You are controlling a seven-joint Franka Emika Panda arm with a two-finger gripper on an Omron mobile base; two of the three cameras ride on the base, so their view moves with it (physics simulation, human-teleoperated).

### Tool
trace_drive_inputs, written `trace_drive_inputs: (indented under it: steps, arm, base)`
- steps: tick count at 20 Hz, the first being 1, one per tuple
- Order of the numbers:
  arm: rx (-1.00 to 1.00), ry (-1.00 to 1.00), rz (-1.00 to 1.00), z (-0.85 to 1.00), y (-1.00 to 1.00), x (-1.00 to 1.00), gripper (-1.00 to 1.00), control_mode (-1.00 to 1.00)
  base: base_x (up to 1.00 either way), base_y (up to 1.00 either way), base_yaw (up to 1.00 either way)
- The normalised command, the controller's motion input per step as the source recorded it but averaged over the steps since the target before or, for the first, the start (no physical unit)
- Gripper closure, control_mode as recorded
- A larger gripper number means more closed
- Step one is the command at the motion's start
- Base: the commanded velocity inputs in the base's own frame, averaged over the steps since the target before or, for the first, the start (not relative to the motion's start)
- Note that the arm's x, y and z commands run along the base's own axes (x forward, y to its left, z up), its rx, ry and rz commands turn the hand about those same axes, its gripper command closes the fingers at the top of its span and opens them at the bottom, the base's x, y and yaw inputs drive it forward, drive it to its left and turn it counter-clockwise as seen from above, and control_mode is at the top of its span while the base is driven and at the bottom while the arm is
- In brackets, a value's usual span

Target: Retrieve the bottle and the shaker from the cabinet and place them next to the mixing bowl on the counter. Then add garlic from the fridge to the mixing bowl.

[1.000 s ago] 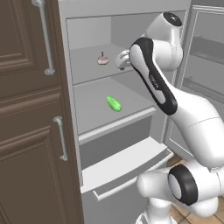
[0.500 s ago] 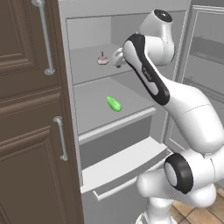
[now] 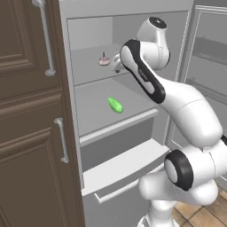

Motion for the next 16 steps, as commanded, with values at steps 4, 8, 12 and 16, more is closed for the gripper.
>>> trace_drive_inputs:
  steps: [4, 8, 12, 16]
  arm:
    - [0.00, 0.00, 0.00, -0.16, 0.09, 0.28, -1.00, -1.00]
    - [0.00, -0.01, 0.00, -0.06, 0.17, 0.30, -1.00, -1.00]
    - [0.00, 0.00, 0.00, 0.00, 0.22, 0.36, -1.00, -1.00]
    - [-0.01, 0.00, 0.00, 0.00, 0.20, 0.39, -1.00, -1.00]
  base:
    - [0.00, 0.00, 0.00]
    - [0.00, 0.00, 0.00]
    - [0.00, 0.00, 0.00]
    - [0.00, 0.00, 0.00]
